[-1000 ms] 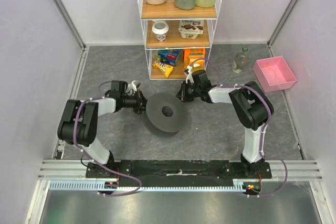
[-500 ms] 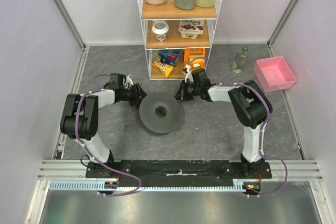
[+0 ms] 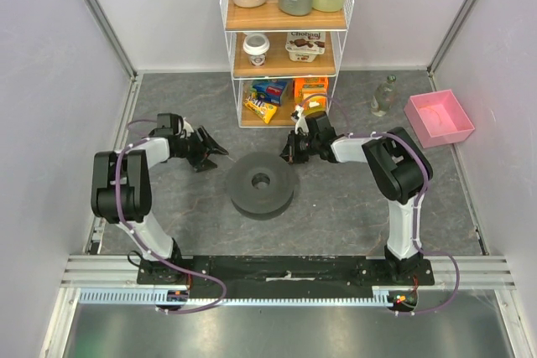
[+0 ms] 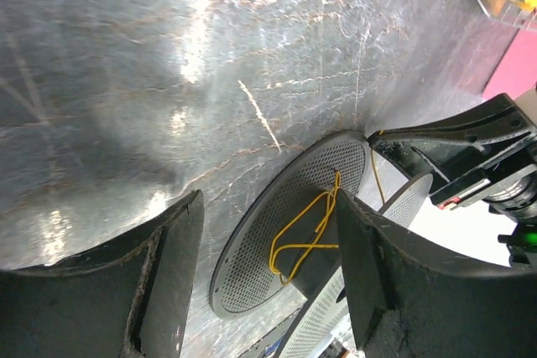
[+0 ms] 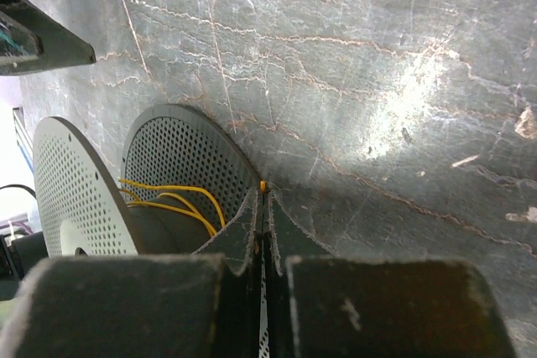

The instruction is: Wrap the cables

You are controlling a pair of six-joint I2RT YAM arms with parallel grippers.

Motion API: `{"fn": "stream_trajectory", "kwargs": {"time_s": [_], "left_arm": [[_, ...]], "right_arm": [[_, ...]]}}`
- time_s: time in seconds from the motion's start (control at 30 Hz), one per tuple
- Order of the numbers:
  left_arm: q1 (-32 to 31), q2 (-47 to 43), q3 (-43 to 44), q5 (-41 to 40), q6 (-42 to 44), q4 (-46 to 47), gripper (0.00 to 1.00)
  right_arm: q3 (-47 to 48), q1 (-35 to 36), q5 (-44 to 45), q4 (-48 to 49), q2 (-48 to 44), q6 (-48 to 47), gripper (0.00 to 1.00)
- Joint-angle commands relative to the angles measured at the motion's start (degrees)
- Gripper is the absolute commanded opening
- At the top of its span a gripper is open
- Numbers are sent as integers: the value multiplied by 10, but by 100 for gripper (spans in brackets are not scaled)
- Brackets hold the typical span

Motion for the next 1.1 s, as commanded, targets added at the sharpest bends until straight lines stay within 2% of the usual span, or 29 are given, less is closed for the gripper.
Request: {"fn": "stream_trajectory", "kwargs": {"time_s": [0.0,0.2,0.27,0.33,0.43,0.73,0.93,0.97,1.03,1.07], "left_arm": [[22,-29,11,19,17,-12,70],[31,-67,-3,29,33,-26,70],[33,-74,-9,34,35,-27,70],[34,-84,-14,33,35,-26,70],[34,-93,-19,33,32,-25,70],[40,-106,-16,29,38,-33,70],[45,-115,-17,25,44,-40,73],[46,-117,-16,25,45,-43,74],[50,-122,-16,25,46,-47,92],[52,-126,-17,26,45,-48,94]], "right_arm": [[20,-3,-26,-7,18,-2,0],[1,-8,-29,-22,10,-22,1],[-4,-12,-32,-22,5,-22,7],[-8,-17,-31,-24,-3,-22,23],[-10,-23,-23,-26,-15,-22,36],[1,-54,-5,-67,-38,-44,40],[7,-80,15,-83,-63,-52,59],[9,-83,18,-87,-67,-54,61],[10,-91,26,-96,-78,-61,69],[10,-96,29,-96,-84,-65,71]]}}
